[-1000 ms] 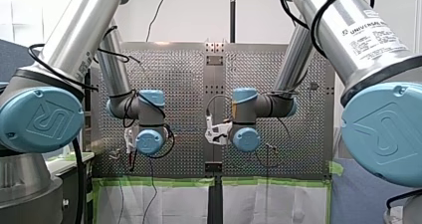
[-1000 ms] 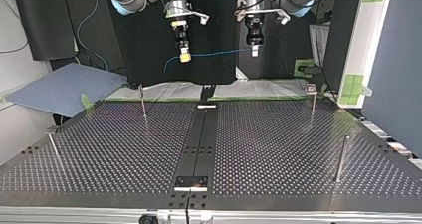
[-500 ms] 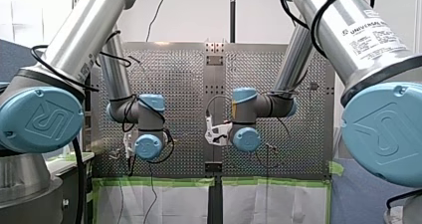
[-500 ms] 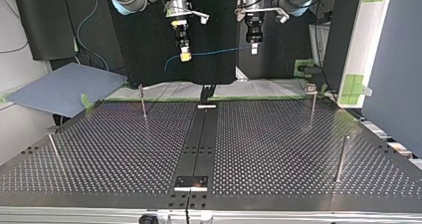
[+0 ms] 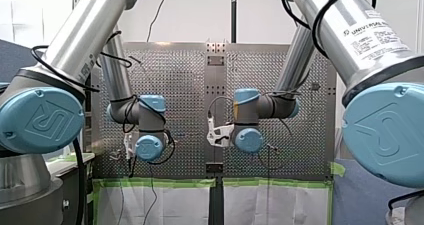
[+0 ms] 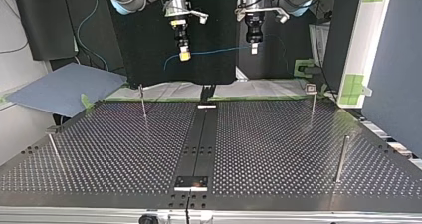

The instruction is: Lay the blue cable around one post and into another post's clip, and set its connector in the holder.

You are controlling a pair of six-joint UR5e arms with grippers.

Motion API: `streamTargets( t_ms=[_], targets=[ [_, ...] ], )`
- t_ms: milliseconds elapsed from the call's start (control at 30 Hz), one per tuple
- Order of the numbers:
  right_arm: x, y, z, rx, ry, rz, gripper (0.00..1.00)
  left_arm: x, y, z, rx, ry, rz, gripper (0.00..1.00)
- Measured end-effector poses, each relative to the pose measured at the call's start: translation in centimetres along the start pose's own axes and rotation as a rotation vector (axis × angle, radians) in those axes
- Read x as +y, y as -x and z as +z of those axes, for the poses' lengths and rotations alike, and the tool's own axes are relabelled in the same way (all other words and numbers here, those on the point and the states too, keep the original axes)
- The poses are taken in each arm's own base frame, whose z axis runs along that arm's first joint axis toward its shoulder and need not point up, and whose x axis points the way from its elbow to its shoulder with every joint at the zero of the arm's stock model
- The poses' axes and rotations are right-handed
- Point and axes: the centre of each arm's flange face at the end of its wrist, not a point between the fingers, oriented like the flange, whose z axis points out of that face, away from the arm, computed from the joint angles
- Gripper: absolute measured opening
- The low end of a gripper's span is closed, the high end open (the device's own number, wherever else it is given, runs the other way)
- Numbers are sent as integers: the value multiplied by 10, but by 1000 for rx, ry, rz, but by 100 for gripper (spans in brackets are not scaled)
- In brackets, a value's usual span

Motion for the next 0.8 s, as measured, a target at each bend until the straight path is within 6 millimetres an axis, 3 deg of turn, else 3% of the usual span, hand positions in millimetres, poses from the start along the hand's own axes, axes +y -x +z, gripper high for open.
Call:
streamTargets(
  t_ms=[467, 800],
  targets=[
    [5, 12, -12, -113, -2, 68, 22, 0, 0, 0, 0, 0, 0, 0],
    [3, 9, -12, -115, -5, 68, 22, 1, 1, -2, -4, -1, -9, 0]
  ],
)
